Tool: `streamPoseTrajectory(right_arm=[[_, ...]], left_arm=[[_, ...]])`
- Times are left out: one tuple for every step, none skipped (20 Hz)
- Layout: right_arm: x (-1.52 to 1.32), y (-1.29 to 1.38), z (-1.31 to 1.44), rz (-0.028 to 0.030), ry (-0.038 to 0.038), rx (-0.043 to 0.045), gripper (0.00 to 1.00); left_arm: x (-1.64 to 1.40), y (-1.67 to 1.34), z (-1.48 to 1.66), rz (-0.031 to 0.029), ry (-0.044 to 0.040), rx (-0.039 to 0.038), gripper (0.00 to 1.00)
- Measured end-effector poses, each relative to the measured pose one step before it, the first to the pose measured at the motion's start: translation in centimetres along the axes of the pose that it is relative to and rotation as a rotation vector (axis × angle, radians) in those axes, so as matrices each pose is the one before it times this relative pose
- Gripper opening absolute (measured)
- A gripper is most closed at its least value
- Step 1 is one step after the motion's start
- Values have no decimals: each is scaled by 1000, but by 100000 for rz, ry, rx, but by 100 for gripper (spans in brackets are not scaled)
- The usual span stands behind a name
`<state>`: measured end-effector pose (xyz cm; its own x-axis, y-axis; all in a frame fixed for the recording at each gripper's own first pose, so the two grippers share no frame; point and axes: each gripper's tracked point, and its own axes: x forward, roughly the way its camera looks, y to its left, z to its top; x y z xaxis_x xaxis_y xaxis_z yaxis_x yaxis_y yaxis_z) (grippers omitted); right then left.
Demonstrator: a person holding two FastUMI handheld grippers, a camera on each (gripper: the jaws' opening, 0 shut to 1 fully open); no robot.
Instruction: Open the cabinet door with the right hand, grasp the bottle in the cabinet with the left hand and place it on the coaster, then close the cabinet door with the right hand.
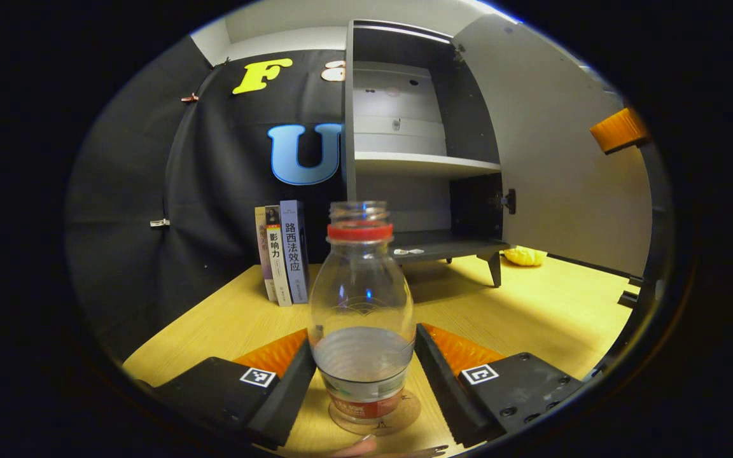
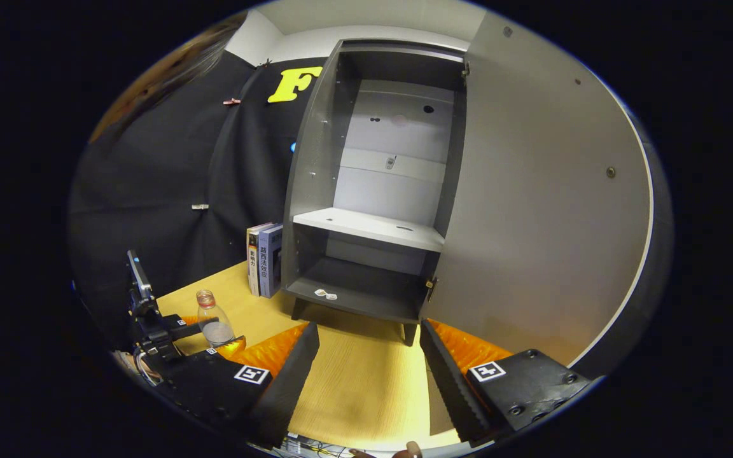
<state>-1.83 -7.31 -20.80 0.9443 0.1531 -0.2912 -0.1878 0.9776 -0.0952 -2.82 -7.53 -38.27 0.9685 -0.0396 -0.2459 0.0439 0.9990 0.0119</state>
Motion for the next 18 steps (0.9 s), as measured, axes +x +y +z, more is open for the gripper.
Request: streamPoseTrajectory(right_arm=[[-25, -145, 114, -424, -407, -353, 98], [8, -215, 20, -955, -313, -673, 98], [-20, -218, -45, -950, 120, -932, 98], [-25, -152, -70, -823, 127, -1024, 98], [-158, -175, 49, -1138, 94, -1149, 98], [-153, -268, 379, -994, -376, -1134, 98], [-301, -214, 696, -1170, -1109, -1094, 98], [-404, -231, 1060, -802, -2051, -365, 98], [-479, -127, 1524, -590, -2704, 817, 98], [-482, -250, 1519, -1084, -2167, 1229, 98], [-620, -468, 1444, -1364, -1699, 939, 98], [-639, -555, 1227, -1644, -1144, 716, 98], [-705, -520, 1333, -1611, -1272, 1109, 98], [-742, -665, 1231, -2196, -1113, 1472, 94], [-870, -782, 942, -2699, -483, 1415, 98], [-942, -763, 872, -2400, -887, 1644, 98], [-990, -542, 1283, -2033, -2444, 2423, 94], [-868, -439, 1421, -1200, -2783, 2513, 97]], left_arm=[[91, 69, 272, -85, -135, -461, 90], [33, 53, 330, -128, 96, -528, 90], [-42, 54, 310, 21, 243, 11, 90], [-191, 221, 569, 751, -224, 844, 91], [-112, 221, 856, 906, -879, 1123, 90], [-188, 178, 1261, 503, -899, 1198, 90], [-188, 139, 1427, -55, -1154, 954, 90], [-113, -80, 1926, -1210, -1714, 463, 90], [-176, -239, 1989, -1618, -1762, -179, 90], [-105, -350, 1911, -2600, -608, -856, 90], [-178, -396, 1253, -2845, 731, -1232, 93], [-319, -381, 1663, -2545, 92, -1356, 93], [-362, -428, 2043, -2397, -633, -1062, 90], [-459, -499, 1988, -2637, -811, 273, 90], [-398, -416, 1844, -1807, -1289, 1663, 90], [-468, -410, 1729, -1539, -843, 1470, 90], [-352, -877, 690, -3287, 517, 361, 90], [-440, -1259, 690, -4135, 1458, -1075, 92]])
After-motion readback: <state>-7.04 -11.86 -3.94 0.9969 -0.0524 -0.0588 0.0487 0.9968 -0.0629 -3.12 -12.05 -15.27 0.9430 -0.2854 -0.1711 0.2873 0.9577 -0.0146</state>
